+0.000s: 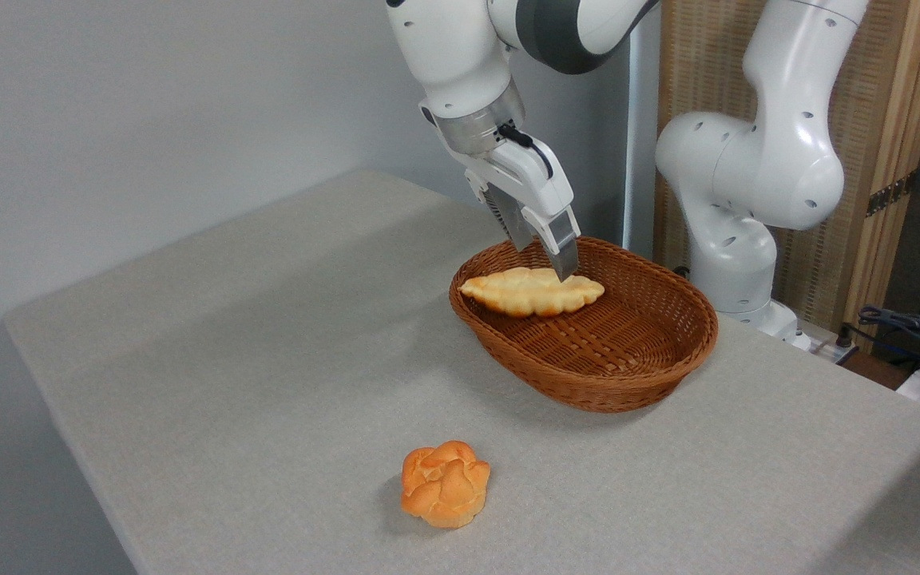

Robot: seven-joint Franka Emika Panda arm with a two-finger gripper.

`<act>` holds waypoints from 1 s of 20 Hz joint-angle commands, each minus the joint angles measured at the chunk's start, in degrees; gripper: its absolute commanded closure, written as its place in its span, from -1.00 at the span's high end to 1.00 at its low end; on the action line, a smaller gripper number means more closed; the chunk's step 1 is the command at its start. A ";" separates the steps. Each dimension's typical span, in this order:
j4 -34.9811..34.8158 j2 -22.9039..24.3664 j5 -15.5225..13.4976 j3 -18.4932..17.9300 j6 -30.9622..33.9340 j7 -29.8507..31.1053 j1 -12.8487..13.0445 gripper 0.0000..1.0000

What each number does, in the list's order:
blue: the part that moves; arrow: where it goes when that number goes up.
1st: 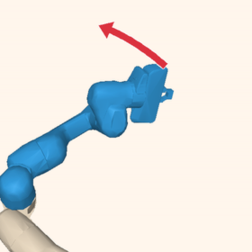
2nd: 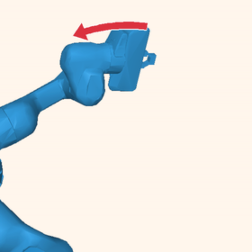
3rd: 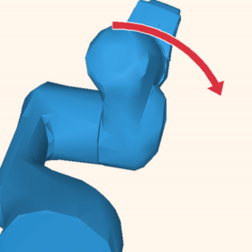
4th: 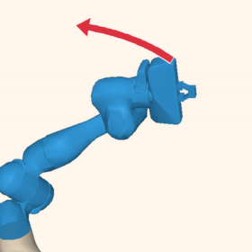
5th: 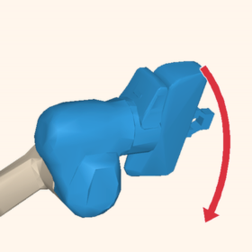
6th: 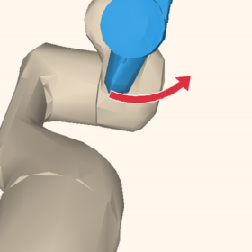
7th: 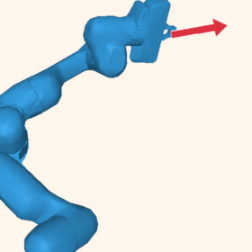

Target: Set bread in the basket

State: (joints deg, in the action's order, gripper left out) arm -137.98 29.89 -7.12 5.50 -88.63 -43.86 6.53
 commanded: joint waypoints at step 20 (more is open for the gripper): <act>38.66 -24.25 0.17 -8.93 -11.49 -1.23 0.24 1.00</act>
State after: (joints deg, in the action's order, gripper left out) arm -105.65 11.57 -7.12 -2.87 -101.52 -45.08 6.42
